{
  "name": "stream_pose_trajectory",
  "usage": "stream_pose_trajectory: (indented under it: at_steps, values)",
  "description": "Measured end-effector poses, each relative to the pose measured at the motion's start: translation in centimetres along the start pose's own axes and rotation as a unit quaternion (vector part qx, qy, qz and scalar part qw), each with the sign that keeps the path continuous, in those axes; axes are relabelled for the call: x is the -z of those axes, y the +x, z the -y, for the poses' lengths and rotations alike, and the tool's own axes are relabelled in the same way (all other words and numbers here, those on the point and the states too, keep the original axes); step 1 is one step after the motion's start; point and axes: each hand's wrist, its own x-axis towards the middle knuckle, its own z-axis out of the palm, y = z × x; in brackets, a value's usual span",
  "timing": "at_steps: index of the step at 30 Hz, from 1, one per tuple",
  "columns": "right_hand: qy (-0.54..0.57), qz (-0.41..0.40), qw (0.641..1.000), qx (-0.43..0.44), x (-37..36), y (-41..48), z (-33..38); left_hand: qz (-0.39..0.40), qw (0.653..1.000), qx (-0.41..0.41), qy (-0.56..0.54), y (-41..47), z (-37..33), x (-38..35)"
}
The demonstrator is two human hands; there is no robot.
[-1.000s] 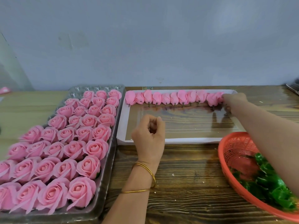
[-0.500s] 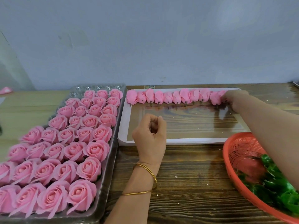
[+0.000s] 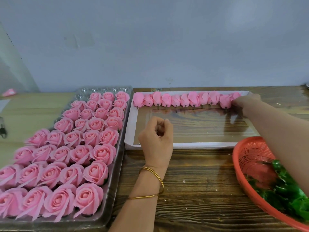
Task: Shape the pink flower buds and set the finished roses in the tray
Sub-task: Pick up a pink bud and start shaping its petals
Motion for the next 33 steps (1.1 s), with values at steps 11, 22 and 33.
stream_pose_trajectory:
  at_steps: [11,22,33]
  values:
    - [-0.060,-0.184,0.980,0.037,1.6,-2.5,0.1,0.004,1.000,-0.001,0.010,-0.1,0.1,0.2]
    - [0.062,-0.138,0.976,0.155,0.7,-8.1,3.9,0.008,1.000,-0.003,0.017,-0.2,0.1,0.3]
    - [0.204,0.045,0.956,0.208,-5.1,-20.3,5.5,-0.006,0.999,0.047,-0.006,-0.1,0.4,0.7]
